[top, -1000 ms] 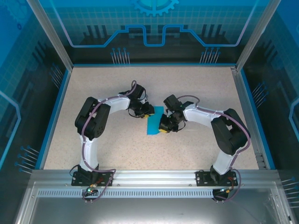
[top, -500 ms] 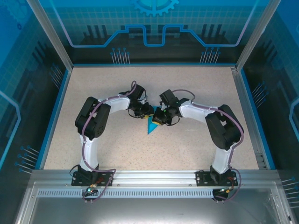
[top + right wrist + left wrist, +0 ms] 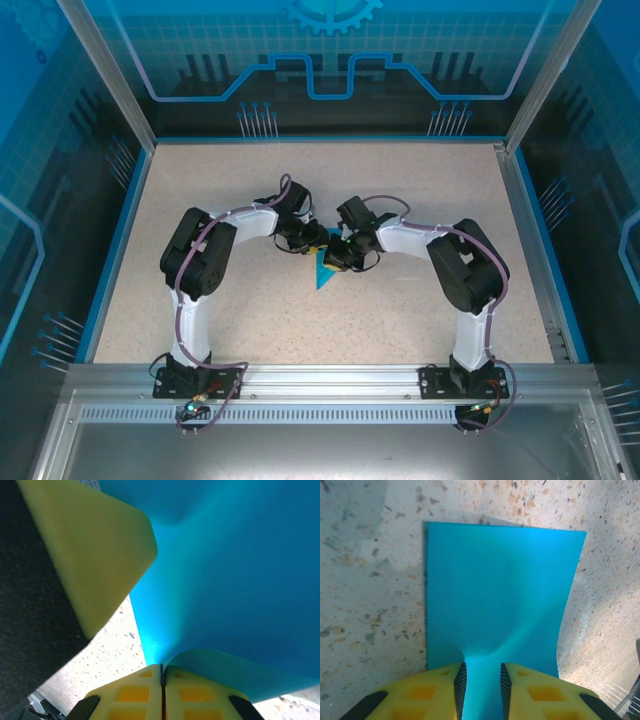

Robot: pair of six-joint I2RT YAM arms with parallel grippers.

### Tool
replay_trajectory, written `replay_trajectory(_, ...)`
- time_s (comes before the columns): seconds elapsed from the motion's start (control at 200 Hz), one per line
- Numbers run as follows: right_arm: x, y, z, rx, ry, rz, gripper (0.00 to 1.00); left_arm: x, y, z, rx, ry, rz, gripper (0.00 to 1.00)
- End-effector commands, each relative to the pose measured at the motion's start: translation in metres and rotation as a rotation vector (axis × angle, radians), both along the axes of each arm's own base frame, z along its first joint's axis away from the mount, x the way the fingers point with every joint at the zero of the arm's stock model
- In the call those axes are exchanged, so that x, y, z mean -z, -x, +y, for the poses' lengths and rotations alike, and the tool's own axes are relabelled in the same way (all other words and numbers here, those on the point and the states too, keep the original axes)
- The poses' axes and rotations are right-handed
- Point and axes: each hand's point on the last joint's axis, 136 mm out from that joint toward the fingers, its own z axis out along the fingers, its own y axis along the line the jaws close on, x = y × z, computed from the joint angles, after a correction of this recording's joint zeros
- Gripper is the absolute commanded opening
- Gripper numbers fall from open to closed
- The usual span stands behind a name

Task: Fold a paper plane with a square sheet of paper (pick it up from the middle)
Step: Third fold the triangle at the center of the table.

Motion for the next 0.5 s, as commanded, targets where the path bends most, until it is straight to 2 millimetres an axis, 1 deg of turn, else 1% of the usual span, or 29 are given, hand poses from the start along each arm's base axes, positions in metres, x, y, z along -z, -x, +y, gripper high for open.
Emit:
replay_trajectory(0.0,-0.0038,-0.0065,0.0117,-0.031,-0.023,-0.036,0.08,0.0033,0.0178,0.0089,-0.002,-0.026,0.068,0.29)
replay_trajectory(0.255,0.0018,-0.0103,0.0131,-0.029,-0.018,-0.040,0.08,0.0065,0.0191,0.0090,-0.001,-0.031,0.078,0.29)
replay_trajectory(0.495,0.0055,-0.0124,0.0142,-0.028,-0.014,-0.042,0.08,0.0013,0.0166,0.0085,-0.004,-0.025,0.068,0.28)
